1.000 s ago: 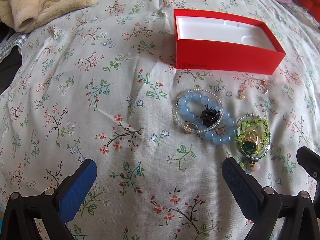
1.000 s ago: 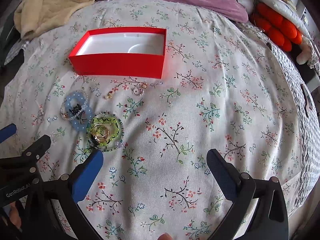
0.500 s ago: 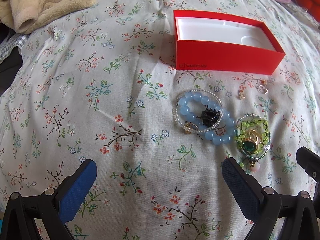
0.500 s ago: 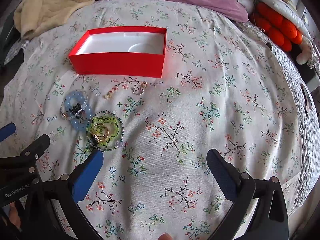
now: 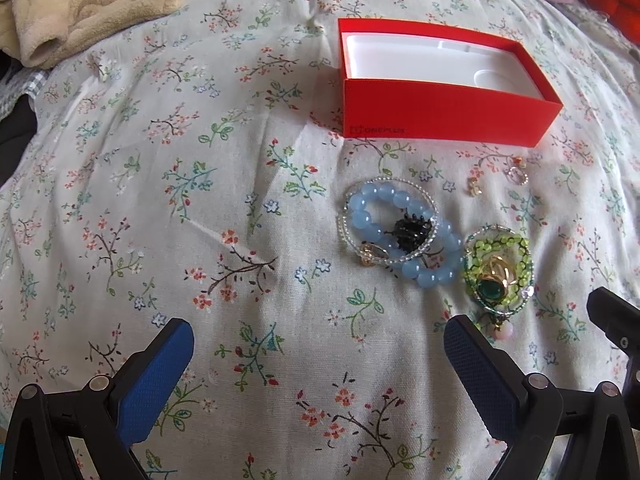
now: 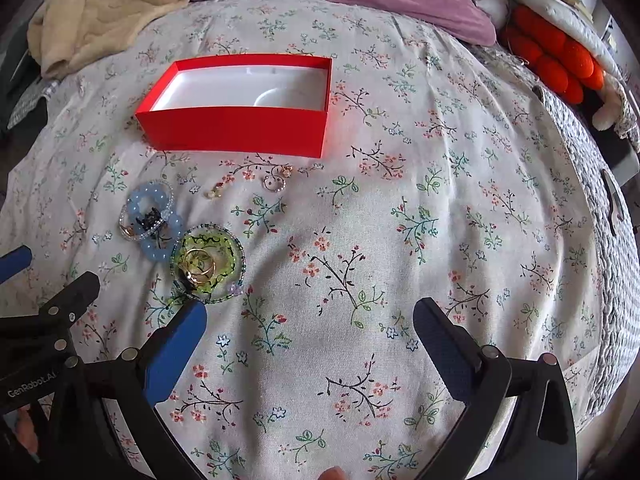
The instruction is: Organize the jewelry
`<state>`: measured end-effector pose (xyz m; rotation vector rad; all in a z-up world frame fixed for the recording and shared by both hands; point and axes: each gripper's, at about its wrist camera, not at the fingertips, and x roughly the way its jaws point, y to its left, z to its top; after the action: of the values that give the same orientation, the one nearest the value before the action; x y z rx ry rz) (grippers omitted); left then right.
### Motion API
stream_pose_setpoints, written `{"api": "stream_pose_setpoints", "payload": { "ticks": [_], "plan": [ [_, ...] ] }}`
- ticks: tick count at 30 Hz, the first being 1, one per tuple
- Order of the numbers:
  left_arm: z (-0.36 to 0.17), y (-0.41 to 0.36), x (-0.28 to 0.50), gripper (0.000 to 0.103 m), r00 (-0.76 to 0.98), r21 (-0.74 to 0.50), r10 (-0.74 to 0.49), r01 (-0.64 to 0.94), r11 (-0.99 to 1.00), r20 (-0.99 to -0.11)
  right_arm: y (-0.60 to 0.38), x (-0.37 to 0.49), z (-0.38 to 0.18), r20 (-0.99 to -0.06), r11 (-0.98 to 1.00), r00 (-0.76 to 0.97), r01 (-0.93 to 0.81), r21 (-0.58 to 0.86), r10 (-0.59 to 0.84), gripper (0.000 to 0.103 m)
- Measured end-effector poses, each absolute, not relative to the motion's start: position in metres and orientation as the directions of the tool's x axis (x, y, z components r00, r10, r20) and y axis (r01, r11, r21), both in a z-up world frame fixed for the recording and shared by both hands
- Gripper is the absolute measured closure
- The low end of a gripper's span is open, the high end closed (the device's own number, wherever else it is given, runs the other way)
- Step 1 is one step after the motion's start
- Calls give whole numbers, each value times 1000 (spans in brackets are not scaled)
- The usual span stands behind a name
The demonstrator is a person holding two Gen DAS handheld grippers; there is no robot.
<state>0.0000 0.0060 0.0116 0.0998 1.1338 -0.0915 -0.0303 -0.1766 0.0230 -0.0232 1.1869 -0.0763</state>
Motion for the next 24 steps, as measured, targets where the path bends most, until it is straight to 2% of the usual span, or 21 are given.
{"api": "stream_pose_setpoints", "payload": {
  "ticks": [6,12,18,21,24],
  "plan": [
    [18,14,9,0,400,-20,-72,131,991,-914,-185,-26,27,-921,996,380,60,-67,-85,0],
    [28,32,22,0,384,-111,-149,120,987,-911,-197,-13,22,-943,997,333,78,17,-10,0],
    [38,34,40,1,389,-151,-196,143,978,-900,-212,10,13,-956,993,292,98,60,29,0],
    [34,30,47,7,387,-182,-241,182,966,-890,-219,20,10,-957,991,288,112,75,40,0],
    [18,27,55,19,364,-231,-294,206,951,-884,-225,25,8,-956,987,283,116,112,76,0]
  ]
}}
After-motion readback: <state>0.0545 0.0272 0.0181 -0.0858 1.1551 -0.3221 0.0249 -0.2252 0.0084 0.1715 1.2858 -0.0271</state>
